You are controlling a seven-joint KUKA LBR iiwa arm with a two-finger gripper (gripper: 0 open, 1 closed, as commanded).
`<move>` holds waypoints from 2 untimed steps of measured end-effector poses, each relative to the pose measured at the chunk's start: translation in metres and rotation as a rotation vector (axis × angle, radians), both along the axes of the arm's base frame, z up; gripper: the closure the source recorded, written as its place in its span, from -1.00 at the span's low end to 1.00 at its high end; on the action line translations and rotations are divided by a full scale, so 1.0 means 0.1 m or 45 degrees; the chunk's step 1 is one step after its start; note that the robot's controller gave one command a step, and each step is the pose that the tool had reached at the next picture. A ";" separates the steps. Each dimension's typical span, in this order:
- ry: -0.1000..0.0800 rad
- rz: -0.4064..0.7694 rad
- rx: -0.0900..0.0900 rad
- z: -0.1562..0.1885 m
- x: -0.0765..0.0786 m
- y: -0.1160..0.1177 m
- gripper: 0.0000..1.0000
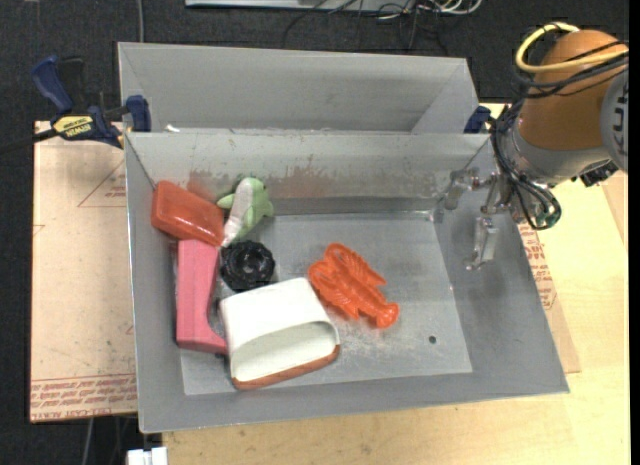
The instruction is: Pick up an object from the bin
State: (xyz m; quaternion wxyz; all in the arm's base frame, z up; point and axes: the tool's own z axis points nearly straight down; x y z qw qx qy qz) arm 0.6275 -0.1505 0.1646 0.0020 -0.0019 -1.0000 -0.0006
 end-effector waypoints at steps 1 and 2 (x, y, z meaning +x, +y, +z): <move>-0.009 0.005 -0.001 0.05 0.01 0.01 -1.00; 0.005 0.202 0.007 -0.99 -0.25 0.81 -1.00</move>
Offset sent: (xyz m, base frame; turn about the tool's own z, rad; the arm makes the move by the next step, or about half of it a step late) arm -0.0235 0.0765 -0.0946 -0.1568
